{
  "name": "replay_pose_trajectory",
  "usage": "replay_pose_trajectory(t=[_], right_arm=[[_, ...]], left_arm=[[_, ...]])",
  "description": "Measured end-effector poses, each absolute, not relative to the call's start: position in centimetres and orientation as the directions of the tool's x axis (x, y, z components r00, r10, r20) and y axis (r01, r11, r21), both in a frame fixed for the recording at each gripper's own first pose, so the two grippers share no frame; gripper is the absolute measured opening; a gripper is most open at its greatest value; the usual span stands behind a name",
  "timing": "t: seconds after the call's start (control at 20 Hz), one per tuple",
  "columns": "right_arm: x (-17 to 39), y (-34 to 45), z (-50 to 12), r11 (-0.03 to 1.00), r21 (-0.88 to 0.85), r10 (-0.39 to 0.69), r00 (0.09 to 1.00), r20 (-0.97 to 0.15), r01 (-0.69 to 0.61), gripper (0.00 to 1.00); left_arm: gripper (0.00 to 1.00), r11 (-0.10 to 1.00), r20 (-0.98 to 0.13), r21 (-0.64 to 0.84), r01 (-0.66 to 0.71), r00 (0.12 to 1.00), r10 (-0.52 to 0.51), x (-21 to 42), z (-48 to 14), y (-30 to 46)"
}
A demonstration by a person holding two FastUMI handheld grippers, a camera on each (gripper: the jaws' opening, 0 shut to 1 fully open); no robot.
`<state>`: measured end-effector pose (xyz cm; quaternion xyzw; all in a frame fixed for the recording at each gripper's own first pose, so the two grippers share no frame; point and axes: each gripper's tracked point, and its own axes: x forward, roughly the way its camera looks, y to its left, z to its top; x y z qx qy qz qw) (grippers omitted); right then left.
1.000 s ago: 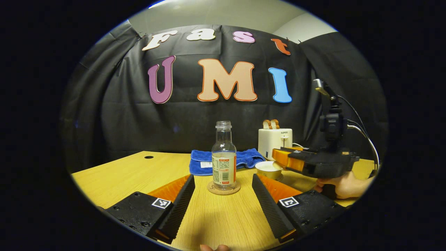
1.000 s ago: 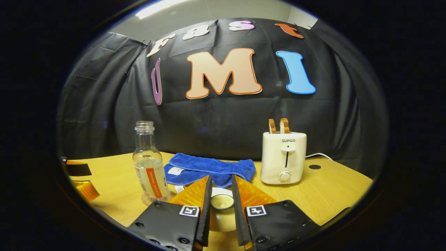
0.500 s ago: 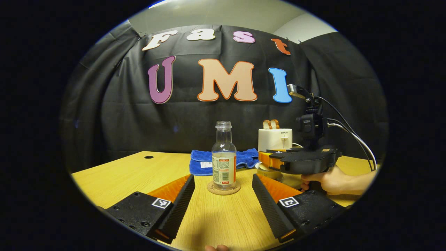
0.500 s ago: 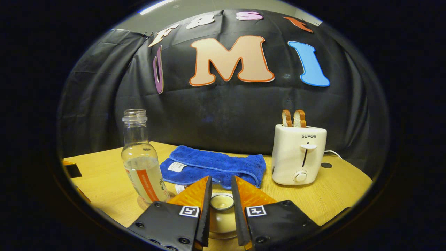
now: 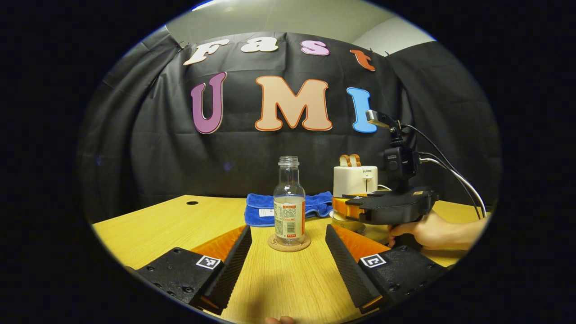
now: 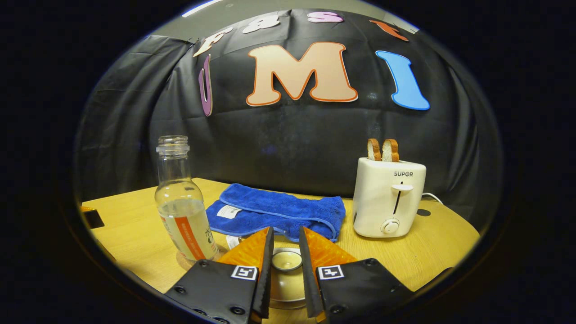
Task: Open the teacup lid with one hand, grasp the water bottle and pour water into the teacup with the other hand; after pouring, place the water bottle on the coaster and then close the teacup lid.
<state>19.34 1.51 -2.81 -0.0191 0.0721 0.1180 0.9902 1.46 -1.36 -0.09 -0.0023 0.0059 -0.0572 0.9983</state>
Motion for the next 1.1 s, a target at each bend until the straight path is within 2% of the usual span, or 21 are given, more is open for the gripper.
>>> replay_pose_trajectory(t=[0.05,0.1,0.2,0.4,0.45,0.5,0.6,0.65,0.7,1.05,1.1], right_arm=[[19.4,1.6,-2.7,0.970,-0.015,0.238,0.960,-0.145,-0.243,0.37],[19.3,1.5,-2.8,0.970,-0.013,0.239,0.960,-0.147,-0.243,0.46],[19.3,1.5,-2.8,0.970,-0.017,0.239,0.960,-0.146,-0.244,0.63],[19.5,0.7,-2.8,0.979,-0.010,0.198,0.970,-0.144,-0.202,0.81],[19.4,0.6,-2.6,0.981,-0.005,0.191,0.973,-0.133,-0.193,0.82],[19.3,0.5,-2.3,0.982,-0.005,0.186,0.976,-0.116,-0.188,0.82],[18.9,0.3,-1.7,0.984,-0.015,0.176,0.981,-0.080,-0.178,0.83],[18.8,0.3,-1.4,0.985,-0.016,0.173,0.983,-0.064,-0.174,0.91],[18.7,0.1,-1.4,0.985,-0.011,0.173,0.984,-0.051,-0.174,0.91],[17.6,-0.7,-0.7,0.990,0.000,0.139,0.990,-0.011,-0.139,0.90],[16.8,-0.7,-0.7,0.991,-0.003,0.133,0.991,-0.013,-0.133,0.87]], left_arm=[[1.00,0.993,-0.012,-0.006,0.114,0.993,-0.114,1.5,-0.1,-1.4],[0.96,0.993,-0.012,-0.005,0.114,0.993,-0.114,1.5,-0.1,-1.4],[1.00,0.993,-0.012,-0.005,0.114,0.993,-0.114,1.5,-0.1,-1.4],[0.96,0.993,-0.012,-0.005,0.114,0.993,-0.114,1.5,-0.1,-1.4],[0.96,0.993,-0.012,-0.005,0.114,0.993,-0.114,1.5,-0.1,-1.4],[0.92,0.993,-0.012,-0.005,0.114,0.993,-0.114,1.5,-0.1,-1.4],[0.92,0.993,-0.012,-0.005,0.114,0.993,-0.114,1.5,-0.1,-1.4],[0.92,0.994,-0.012,-0.005,0.114,0.993,-0.114,1.5,0.0,-1.4],[0.96,0.994,-0.012,-0.005,0.114,0.993,-0.114,1.5,-0.1,-1.4],[0.96,0.995,-0.013,-0.005,0.102,0.995,-0.102,1.5,-0.1,-1.1],[0.96,0.995,-0.014,-0.005,0.099,0.995,-0.099,1.5,-0.1,-1.1]])
